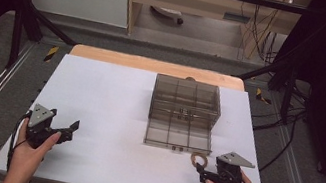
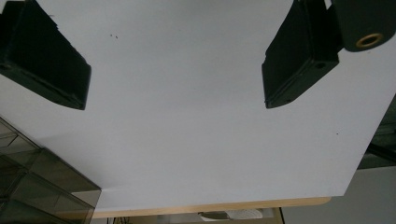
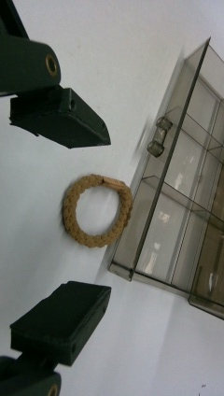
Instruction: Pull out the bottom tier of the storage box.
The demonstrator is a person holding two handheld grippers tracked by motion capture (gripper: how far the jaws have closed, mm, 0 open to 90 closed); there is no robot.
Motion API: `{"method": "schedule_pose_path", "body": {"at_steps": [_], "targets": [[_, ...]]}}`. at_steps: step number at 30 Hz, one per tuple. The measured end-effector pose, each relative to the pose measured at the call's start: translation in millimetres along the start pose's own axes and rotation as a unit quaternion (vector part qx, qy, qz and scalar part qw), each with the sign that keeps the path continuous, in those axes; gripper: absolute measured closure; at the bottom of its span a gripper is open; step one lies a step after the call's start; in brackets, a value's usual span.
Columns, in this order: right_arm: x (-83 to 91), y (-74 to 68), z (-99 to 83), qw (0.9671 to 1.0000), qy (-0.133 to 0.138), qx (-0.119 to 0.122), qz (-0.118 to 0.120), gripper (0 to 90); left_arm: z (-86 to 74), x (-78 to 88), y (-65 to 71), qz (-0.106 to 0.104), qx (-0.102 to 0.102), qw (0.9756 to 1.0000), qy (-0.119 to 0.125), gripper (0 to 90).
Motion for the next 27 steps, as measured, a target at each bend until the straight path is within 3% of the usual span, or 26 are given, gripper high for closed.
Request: {"method": "schedule_pose_path", "body": {"at_steps": [4, 17, 27], "targets": [[1.8, -3.3, 0.3, 0.9999, 0.002, 0.009, 0.011, 30.0, 0.3, 0.8, -2.2, 0.006, 0.006, 1.0000, 0.002, 6.5], [-0.6, -10.0, -0.2, 0.9980, -0.012, 0.062, 0.002, 50.8, 0.5, 0.1, -1.8, 0.005, 0.007, 1.0000, 0.002, 6.5], [-0.4, -15.5, -0.5, 0.9977, -0.020, 0.065, 0.007, 64.5, -1.8, 1.0, -1.0, 0.003, 0.010, 0.9999, -0.003, 6.8]]}}
Point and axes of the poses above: each handheld gripper's, and its own axes: x roughly backward along the jaws, z roughly out of its top, y roughly to its right, the point moved 1 cm from there along -x, roughly forward along the jaws, and after that the axes turned 8 degrees about z, right-handed, at the moved point
